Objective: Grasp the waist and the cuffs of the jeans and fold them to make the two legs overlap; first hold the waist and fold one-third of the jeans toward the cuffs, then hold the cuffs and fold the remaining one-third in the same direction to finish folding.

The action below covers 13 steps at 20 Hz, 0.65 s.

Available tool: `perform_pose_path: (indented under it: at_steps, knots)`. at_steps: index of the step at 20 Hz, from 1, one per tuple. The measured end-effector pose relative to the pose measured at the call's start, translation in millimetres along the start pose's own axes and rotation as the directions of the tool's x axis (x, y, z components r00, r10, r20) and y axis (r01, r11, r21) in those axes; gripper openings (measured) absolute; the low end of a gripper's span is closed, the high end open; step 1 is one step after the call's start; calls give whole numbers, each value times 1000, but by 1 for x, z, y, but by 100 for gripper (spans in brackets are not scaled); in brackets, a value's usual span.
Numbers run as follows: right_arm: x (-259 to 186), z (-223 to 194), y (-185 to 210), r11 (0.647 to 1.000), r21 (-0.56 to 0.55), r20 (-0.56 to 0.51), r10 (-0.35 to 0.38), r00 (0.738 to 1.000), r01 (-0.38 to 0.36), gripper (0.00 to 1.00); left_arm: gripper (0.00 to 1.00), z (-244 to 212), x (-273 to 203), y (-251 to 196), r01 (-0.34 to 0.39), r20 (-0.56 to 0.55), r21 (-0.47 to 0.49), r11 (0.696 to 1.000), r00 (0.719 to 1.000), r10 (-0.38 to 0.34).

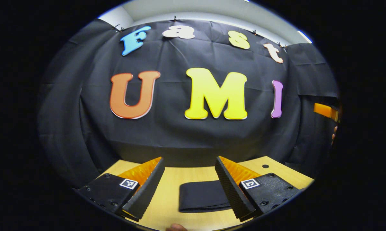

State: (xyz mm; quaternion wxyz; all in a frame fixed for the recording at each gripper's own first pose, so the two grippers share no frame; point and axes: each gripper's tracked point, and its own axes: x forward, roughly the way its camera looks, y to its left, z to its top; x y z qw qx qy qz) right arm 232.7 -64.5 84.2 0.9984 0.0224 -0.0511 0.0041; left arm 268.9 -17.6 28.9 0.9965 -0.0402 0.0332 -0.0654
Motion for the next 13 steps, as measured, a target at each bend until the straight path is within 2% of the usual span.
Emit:
perform_pose_path:
  at_steps: [3,4,5,7,13]
  knots:
    - [-8,-5,31,998,52,-1,34,999,-34,99,100,8,-23,22,-40,45,-8,999,998,41]
    - [-9,-11,37,998,54,-10,39,999,-39,99,92,9,-34,27,-45,55,-7,999,997,45]
    - [-13,-17,47,997,62,-25,52,998,-50,99,100,10,-43,31,-58,59,-2,998,997,58]
    - [-23,-31,64,995,66,-55,76,996,-72,98,100,9,-62,32,-73,73,3,997,995,72]
    - [-54,-62,77,997,32,-82,67,994,-65,99,100,-16,-91,8,-20,45,-36,999,999,22]
